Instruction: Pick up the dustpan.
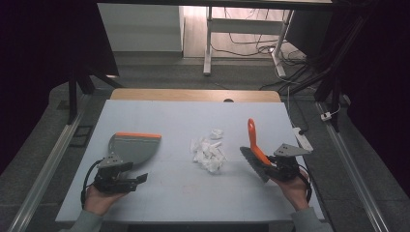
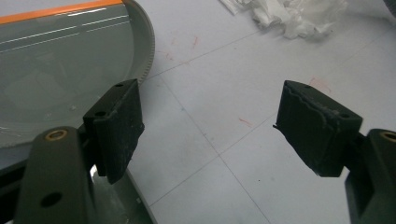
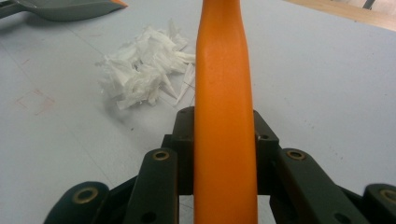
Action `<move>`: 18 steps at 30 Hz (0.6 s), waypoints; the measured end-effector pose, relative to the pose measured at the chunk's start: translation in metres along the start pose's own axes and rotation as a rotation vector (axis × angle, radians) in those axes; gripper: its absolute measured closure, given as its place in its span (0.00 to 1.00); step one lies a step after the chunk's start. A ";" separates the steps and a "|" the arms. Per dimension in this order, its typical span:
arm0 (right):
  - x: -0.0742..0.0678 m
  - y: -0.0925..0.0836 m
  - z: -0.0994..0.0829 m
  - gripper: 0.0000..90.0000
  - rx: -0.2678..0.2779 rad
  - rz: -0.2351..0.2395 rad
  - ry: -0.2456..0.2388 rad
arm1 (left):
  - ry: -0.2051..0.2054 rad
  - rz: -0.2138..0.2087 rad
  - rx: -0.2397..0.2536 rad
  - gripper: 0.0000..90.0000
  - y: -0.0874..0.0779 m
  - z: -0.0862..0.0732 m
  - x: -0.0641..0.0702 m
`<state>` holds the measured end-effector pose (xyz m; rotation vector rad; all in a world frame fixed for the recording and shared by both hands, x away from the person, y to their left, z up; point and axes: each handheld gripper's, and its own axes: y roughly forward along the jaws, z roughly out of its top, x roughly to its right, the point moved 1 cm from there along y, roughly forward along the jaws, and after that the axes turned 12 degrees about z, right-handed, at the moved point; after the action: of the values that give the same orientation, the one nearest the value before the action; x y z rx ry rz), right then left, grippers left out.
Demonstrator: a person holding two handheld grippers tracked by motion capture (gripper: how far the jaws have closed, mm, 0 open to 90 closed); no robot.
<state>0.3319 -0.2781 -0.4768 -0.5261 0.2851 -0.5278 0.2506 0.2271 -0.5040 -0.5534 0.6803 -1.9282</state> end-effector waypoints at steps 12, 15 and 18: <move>0.001 -0.002 0.000 0.78 0.015 0.004 0.000 | -0.004 0.021 0.005 0.27 -0.003 0.001 -0.003; 0.000 -0.002 0.001 0.78 0.011 0.006 -0.004 | -0.011 0.026 0.000 0.27 -0.003 0.001 -0.005; 0.000 -0.002 0.001 0.78 0.012 0.001 -0.005 | -0.016 0.028 0.000 0.27 -0.003 0.000 -0.006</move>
<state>0.3311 -0.2789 -0.4749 -0.5158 0.2775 -0.5270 0.2516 0.2338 -0.5023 -0.5563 0.6750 -1.8954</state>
